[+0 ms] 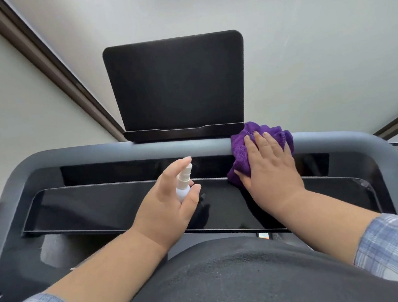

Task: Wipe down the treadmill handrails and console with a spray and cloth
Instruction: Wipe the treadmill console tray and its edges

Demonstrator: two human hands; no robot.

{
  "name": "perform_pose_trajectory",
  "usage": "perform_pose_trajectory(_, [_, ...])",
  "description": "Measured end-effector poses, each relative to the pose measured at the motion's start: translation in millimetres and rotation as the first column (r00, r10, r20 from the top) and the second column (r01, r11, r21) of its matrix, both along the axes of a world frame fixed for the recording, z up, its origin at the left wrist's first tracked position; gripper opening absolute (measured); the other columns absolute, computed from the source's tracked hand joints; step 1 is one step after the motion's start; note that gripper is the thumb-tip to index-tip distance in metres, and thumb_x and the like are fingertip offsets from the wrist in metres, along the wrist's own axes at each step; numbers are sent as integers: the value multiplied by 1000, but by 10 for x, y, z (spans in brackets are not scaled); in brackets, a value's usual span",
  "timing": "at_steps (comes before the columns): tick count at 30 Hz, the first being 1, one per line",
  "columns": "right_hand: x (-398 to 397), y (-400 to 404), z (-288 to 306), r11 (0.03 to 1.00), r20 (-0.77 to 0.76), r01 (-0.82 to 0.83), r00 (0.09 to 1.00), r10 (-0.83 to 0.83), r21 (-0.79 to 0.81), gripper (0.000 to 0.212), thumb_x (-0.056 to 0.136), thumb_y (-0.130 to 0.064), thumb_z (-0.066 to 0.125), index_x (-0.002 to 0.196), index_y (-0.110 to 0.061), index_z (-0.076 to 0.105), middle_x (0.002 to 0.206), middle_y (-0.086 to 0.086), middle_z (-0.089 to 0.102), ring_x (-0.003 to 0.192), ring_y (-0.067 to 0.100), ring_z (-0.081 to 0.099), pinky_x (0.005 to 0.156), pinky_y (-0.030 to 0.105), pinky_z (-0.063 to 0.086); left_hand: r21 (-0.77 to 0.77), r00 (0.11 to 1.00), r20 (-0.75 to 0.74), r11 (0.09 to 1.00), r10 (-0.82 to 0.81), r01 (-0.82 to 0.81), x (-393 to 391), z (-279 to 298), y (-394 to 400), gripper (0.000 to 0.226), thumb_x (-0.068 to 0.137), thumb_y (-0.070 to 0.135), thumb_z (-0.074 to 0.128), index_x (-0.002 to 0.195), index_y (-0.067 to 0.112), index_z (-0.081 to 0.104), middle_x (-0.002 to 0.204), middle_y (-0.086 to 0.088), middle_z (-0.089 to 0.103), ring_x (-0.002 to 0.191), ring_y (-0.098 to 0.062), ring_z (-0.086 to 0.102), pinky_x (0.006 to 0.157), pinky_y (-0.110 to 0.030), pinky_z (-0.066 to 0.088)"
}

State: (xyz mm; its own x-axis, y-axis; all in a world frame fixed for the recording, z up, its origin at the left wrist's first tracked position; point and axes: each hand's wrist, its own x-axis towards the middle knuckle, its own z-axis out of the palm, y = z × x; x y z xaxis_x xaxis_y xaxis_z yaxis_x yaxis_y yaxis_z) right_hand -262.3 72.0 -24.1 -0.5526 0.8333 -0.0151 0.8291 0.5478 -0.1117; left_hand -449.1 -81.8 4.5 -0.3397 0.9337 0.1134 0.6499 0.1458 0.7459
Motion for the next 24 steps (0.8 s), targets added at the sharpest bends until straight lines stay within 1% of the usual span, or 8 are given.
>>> perform_pose_trajectory(2, [-69, -63, -21, 1000, -26, 8, 1000, -7, 19, 79, 94, -58, 47, 155, -12, 31, 161, 13, 31, 150, 31, 22, 121, 54, 13, 9, 1000, -2, 1000, 4, -4, -70, 25, -91, 52, 91, 43, 53, 139, 46, 32, 105, 7, 60, 76, -10, 57, 79, -37, 53])
perform_pose_trajectory(5, [-195, -137, -65, 1000, -33, 25, 999, -26, -17, 81, 94, -55, 49, 157, -11, 26, 162, 13, 25, 151, 31, 16, 121, 54, 10, 31, 1000, 1, 999, 20, -20, -207, 53, -226, 51, 91, 42, 52, 139, 43, 33, 102, 10, 59, 77, -8, 58, 77, -36, 53])
perform_pose_trajectory(11, [-463, -321, -121, 990, -36, 131, 990, -133, -60, 83, 94, -52, 52, 158, -10, 18, 164, 15, 17, 152, 30, 8, 122, 55, 10, 54, 999, 29, 998, 22, -24, -531, 62, -450, 52, 92, 39, 54, 138, 46, 32, 96, 14, 59, 77, -13, 59, 75, -38, 53])
perform_pose_trajectory(16, [-650, -482, -118, 964, -31, 244, 968, -248, -109, 84, 96, -54, 44, 159, -11, 8, 167, 12, 3, 152, 24, -3, 124, 52, 6, 81, 999, 28, 996, -22, 20, -894, 93, -526, 50, 92, 37, 55, 137, 40, 36, 96, 17, 57, 77, -8, 57, 75, -29, 51])
perform_pose_trajectory(19, [-808, -626, -107, 942, -46, 306, 948, -315, -137, 86, 97, -52, 45, 160, -11, 2, 167, 12, -2, 153, 24, -5, 124, 50, 5, 81, 997, 38, 995, -61, 58, -1096, 92, -596, 50, 92, 37, 54, 138, 39, 35, 98, 20, 54, 79, -1, 57, 77, -20, 47])
perform_pose_trajectory(21, [-955, -710, -90, 922, -56, 352, 929, -365, -162, 87, 98, -50, 47, 160, -12, -1, 167, 12, -5, 153, 26, -7, 124, 50, 5, 77, 994, 42, 992, -104, 100, -1201, 81, -642, 50, 92, 37, 53, 138, 39, 34, 99, 23, 52, 79, 1, 56, 76, -19, 46])
perform_pose_trajectory(24, [-1231, -813, -78, 898, -55, 401, 908, -416, -181, 88, 99, -49, 47, 159, -10, -4, 167, 13, -9, 153, 28, -9, 124, 52, 5, 80, 988, 61, 987, -141, 136, -1376, 69, -679, 50, 91, 38, 54, 137, 40, 35, 98, 24, 52, 77, -2, 55, 76, -21, 47])
